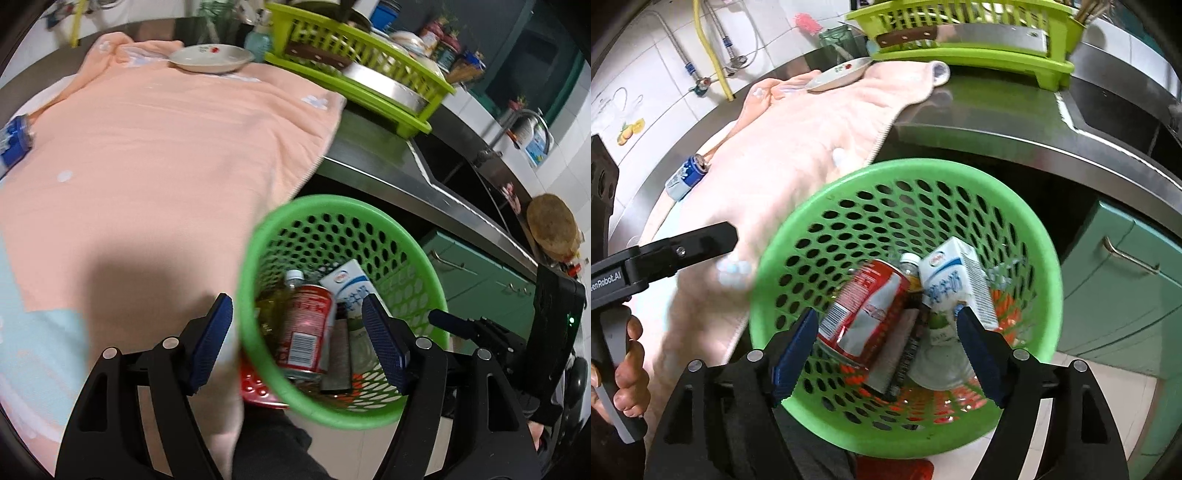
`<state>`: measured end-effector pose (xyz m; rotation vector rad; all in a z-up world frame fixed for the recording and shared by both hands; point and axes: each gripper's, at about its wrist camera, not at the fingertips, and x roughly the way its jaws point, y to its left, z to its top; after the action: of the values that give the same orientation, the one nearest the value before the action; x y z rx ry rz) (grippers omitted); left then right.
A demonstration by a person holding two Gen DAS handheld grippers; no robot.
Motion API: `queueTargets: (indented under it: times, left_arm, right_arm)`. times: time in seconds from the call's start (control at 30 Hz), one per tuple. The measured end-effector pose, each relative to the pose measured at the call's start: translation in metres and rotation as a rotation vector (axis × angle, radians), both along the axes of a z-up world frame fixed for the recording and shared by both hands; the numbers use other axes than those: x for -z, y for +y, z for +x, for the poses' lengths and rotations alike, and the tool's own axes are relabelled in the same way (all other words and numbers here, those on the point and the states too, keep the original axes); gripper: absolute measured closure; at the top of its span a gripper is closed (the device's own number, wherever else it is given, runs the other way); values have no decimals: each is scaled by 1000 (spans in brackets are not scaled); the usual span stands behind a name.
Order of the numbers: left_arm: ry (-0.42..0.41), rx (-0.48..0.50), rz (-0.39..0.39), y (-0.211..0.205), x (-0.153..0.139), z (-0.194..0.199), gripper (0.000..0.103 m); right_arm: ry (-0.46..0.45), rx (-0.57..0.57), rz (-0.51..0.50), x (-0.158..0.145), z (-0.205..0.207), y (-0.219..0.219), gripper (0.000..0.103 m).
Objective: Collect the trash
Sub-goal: 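Open both tools to drop the can and black box into the basket, then move the left tool back over the towel toward the blue milk beer can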
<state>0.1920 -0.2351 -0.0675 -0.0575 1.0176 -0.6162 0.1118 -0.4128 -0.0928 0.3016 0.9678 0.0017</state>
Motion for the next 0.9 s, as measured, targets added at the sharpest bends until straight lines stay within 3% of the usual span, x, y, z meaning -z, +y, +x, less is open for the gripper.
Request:
queueTargets:
  times: [0.13, 0.4, 0.9]
  left_arm:
    - [-18, -52, 4, 33, -9, 2, 31]
    - [-68, -136, 39, 96, -25, 14, 30]
    - [-191, -263, 248, 214, -57, 108, 30]
  right_arm:
    - [-11, -32, 2, -6, 9, 17, 23]
    - [-27, -116, -10, -19, 28, 59, 23]
    - [-38, -289, -20, -36, 66, 149, 19]
